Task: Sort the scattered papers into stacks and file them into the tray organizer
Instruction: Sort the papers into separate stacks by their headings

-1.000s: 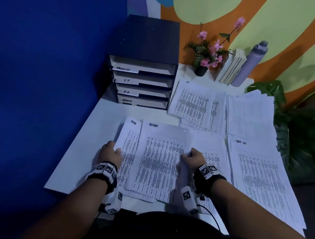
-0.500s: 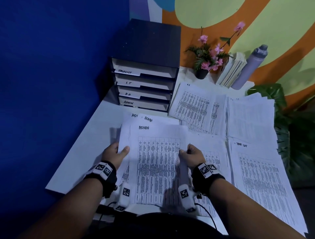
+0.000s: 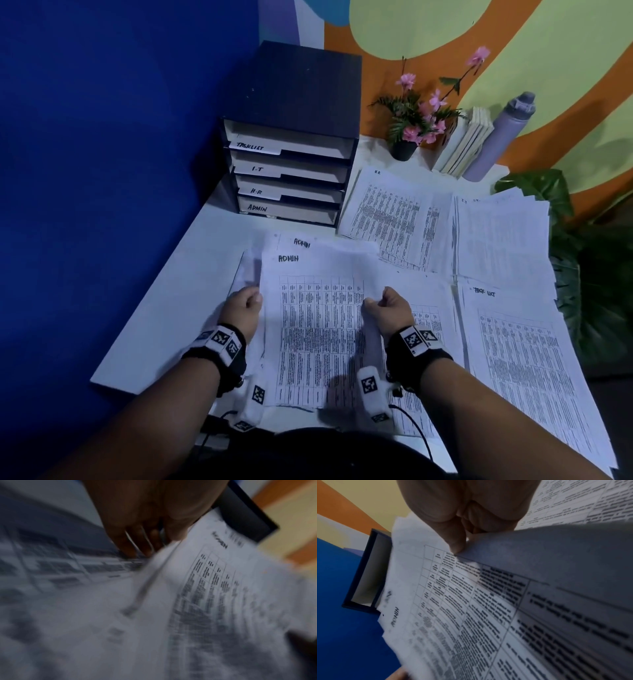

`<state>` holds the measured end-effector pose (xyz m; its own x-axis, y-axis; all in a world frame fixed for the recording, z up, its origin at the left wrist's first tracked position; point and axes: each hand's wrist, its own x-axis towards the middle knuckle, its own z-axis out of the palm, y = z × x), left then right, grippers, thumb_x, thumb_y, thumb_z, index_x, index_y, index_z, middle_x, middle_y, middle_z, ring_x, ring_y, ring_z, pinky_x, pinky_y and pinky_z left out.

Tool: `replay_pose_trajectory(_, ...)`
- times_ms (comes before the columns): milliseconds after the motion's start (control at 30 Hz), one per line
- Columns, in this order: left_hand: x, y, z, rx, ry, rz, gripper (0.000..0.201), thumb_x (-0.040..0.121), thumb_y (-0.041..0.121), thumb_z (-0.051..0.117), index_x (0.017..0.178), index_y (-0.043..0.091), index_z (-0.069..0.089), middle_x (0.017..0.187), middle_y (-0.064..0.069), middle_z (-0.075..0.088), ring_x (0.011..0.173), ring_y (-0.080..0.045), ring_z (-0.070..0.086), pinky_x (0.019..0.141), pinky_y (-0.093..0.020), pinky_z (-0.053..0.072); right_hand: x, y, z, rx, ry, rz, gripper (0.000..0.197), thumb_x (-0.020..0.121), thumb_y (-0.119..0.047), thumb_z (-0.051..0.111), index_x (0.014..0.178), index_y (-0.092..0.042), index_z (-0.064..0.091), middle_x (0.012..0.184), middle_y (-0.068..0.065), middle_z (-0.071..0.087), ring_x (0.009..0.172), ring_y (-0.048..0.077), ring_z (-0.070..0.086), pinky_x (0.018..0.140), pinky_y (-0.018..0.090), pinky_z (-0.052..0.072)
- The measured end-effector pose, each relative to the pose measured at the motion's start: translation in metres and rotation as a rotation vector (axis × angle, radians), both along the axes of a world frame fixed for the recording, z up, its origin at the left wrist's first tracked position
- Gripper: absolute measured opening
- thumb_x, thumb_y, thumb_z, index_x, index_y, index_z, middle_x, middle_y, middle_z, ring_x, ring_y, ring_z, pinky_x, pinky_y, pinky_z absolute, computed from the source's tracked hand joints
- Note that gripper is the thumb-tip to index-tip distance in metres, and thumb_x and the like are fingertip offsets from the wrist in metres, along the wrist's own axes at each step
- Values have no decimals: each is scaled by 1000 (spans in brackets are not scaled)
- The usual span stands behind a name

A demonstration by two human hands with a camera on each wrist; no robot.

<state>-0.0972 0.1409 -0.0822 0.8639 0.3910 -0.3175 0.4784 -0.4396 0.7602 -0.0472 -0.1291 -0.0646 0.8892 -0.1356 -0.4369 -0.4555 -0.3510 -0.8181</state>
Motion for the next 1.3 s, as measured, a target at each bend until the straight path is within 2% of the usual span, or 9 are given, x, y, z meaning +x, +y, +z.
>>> replay_pose_trajectory(133,-8,16,-12,457,273,-112,72,81,39,69,143,23,36,143,-9,38,131,-30,38,110,-40,32,-6,-12,-8,15,40,-49,24,84,1,56,78,-20,66,64,6,64,62,24,59,62,38,54)
replay_pose_trajectory(333,-12,24,-27,522,304,-143,83,75,40,75,144,20,32,139,-12,41,128,-31,41,108,-41,35,-20,-27,-7,41,-11,-18,34,89,11,47,99,-18,61,69,-3,60,60,13,51,41,9,42)
replay_pose_trajectory(567,-7,34,-25,393,302,-125,82,63,33,82,132,16,41,124,-9,55,111,-27,56,93,-38,49,-19,-30,-12,8,5,-11,29,89,5,49,100,-18,62,71,0,62,64,21,58,46,16,46)
replay_pose_trajectory(700,-8,28,-25,301,166,-38,52,79,19,69,125,17,46,118,-6,60,99,-26,59,87,-33,49,-19,-29,-15,35,50,-56,20,85,-3,55,77,-18,65,70,11,64,60,24,58,60,33,52)
replay_pose_trajectory(867,-6,14,-12,-48,27,132,37,92,9,56,129,12,54,124,-7,59,111,-25,56,95,-30,42,-16,-25,-16,120,101,-135,15,68,-19,59,72,-28,70,61,9,64,59,25,59,64,45,54)
replay_pose_trajectory(1033,-8,-13,8,-355,-98,142,19,91,-1,56,108,9,57,91,3,62,92,-16,54,70,-14,44,-12,-21,-12,316,160,-222,26,85,1,59,72,-20,69,59,8,59,55,24,51,66,46,47)
replay_pose_trajectory(1100,-10,-20,4,-477,-113,134,13,91,-1,57,97,10,60,89,2,66,90,-20,60,74,-15,49,-10,-20,-10,353,132,-240,23,88,3,56,81,-16,67,61,8,57,56,22,48,63,41,44)
replay_pose_trajectory(1200,-9,-16,-4,-354,-41,81,9,95,21,56,92,14,62,88,-1,64,86,-20,58,79,-24,44,-5,-24,-12,344,116,-266,24,87,4,57,74,-16,61,62,6,55,59,21,48,63,40,44)
replay_pose_trajectory(1300,-10,-1,-12,-33,13,-11,13,92,25,57,98,17,65,94,-5,66,86,-21,59,77,-24,44,-5,-29,-19,266,108,-232,21,77,-4,63,71,-23,62,68,9,59,68,27,53,66,53,49)
